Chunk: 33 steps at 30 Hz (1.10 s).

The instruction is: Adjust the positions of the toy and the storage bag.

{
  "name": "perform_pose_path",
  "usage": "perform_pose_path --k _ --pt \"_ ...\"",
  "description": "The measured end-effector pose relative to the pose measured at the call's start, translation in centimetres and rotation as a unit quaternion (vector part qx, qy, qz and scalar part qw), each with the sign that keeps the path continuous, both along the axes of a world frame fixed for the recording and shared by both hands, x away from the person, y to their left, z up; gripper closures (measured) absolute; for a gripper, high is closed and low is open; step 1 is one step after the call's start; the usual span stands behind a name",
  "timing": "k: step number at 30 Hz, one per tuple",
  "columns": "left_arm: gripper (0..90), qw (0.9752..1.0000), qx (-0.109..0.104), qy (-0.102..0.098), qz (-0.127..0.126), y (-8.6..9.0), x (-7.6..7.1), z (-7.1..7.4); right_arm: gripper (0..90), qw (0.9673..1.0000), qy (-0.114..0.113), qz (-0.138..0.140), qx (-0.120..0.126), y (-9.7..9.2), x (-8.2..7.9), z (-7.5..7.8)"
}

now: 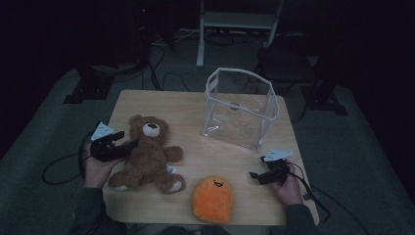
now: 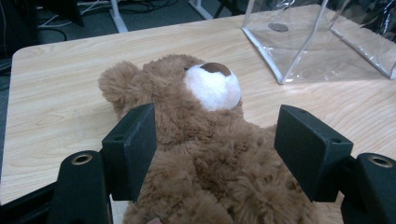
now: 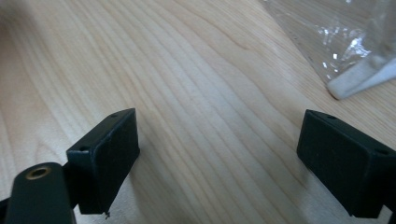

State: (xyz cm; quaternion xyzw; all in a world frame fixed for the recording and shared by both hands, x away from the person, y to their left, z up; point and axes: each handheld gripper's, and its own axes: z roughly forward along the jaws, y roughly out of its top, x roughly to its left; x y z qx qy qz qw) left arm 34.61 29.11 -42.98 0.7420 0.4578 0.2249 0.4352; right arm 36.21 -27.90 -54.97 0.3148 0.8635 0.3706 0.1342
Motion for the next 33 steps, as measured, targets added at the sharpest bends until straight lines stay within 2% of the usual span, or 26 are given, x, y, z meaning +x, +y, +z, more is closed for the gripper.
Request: perform_pose_path --k 11,24,29,33 --pt "30.0 0.9999 -0.002 0.012 -0.007 -0.6 0.2 -0.3 12.2 1.0 0.0 -0.009 -0.001 -0.1 -0.1 0.0" --pt "29.8 0.9998 0.003 0.014 -0.015 -1.2 -0.1 -0.2 12.2 0.9999 -0.001 -0.015 0.0 -0.1 -0.2 0.0" --pt "29.6 0.9997 0.004 0.011 -0.019 -1.5 -0.3 0.1 12.2 0.9999 -0.001 -0.016 -0.001 -0.1 -0.2 0.0" --pt "29.5 0.9997 -0.003 0.003 -0.022 -1.8 -0.1 1.0 12.2 0.9999 -0.001 -0.016 -0.001 -0.1 -0.2 0.0"
